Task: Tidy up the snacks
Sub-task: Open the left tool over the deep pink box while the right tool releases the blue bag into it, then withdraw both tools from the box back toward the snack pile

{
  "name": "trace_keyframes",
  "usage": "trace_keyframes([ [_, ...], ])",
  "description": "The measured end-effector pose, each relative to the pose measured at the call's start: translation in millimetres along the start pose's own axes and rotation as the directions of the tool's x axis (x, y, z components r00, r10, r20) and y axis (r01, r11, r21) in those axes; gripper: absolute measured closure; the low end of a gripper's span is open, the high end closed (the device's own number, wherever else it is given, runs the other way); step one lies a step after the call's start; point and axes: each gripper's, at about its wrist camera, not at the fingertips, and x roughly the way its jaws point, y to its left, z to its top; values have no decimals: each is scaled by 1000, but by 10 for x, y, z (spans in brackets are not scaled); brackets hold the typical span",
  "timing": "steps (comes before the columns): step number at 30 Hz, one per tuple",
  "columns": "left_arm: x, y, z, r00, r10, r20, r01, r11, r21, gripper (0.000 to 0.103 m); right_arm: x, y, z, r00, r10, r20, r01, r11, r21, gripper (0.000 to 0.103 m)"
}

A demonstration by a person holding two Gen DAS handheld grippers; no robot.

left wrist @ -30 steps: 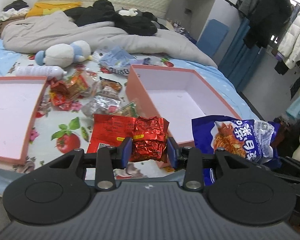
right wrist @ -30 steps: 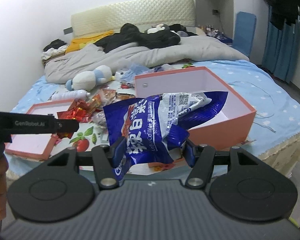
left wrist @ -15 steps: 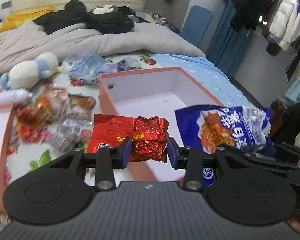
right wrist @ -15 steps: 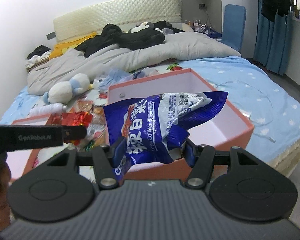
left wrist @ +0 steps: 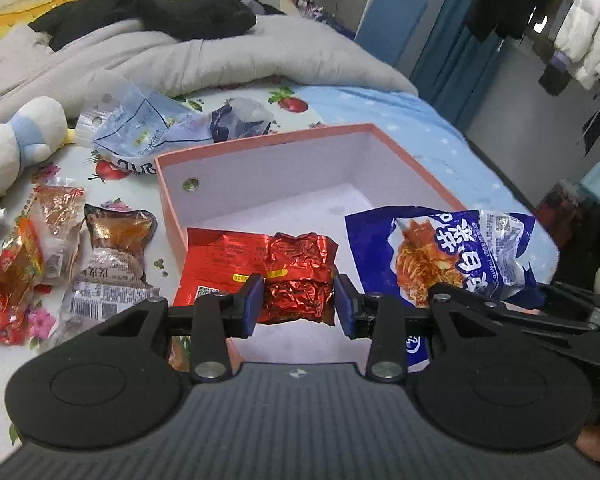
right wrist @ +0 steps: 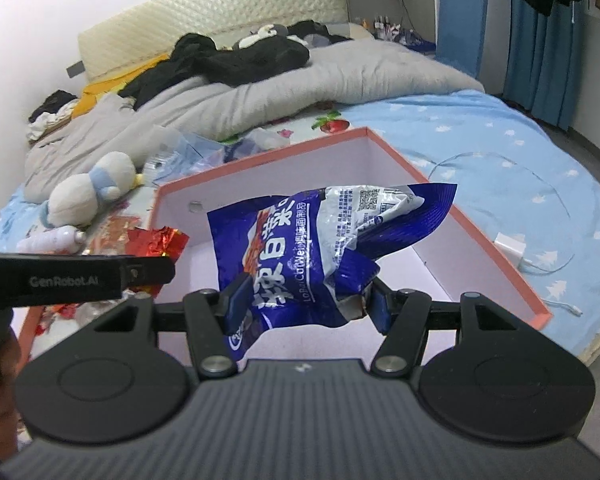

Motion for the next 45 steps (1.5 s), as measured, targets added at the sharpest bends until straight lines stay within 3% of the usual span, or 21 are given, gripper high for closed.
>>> trace_keyframes([
  [8, 287, 91, 60, 998, -10, -54, 9, 1000, -9, 58, 365, -7, -18, 997, 15, -70, -13, 1000, 16, 39],
  [13, 195, 146, 60, 999, -7, -50, 5, 999, -38, 33, 339, 21, -35, 997, 22, -78, -20, 1000, 23, 34],
  [17, -10, 169, 37, 1000, -19, -13, 18, 997, -75, 29, 189, 21, -43, 998, 25, -52, -23, 999, 39, 19],
  [27, -774, 50, -228, 998, 13, 60, -10, 998, -55, 29, -448, 174, -149, 998, 58, 32, -59, 998, 21, 19],
  [45, -1951, 116, -908, 982, 94, 164, -71, 987, -141, 29, -1254, 694, -484, 977, 180, 114, -169, 981, -97, 19],
])
